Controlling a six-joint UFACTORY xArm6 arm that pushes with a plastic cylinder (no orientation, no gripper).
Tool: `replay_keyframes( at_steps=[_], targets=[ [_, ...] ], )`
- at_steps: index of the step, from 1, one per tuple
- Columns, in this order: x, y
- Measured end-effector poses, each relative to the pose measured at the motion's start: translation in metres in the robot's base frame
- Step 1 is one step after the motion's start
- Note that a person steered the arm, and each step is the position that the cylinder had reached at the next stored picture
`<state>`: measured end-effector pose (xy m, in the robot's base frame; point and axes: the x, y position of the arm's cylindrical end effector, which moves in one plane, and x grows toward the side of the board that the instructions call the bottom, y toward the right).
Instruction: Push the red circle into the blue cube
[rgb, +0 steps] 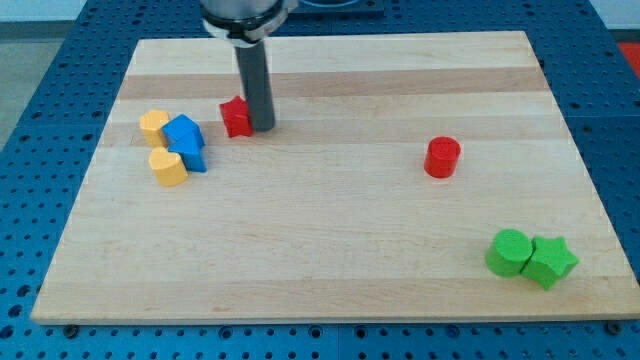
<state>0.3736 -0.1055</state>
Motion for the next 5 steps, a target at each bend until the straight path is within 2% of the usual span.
replay_keyframes(
  at_steps=[2,3,5],
  targets=[
    [0.005,-0.061],
    [0.006,-0.068],
    [-0.008,0.091]
  ],
)
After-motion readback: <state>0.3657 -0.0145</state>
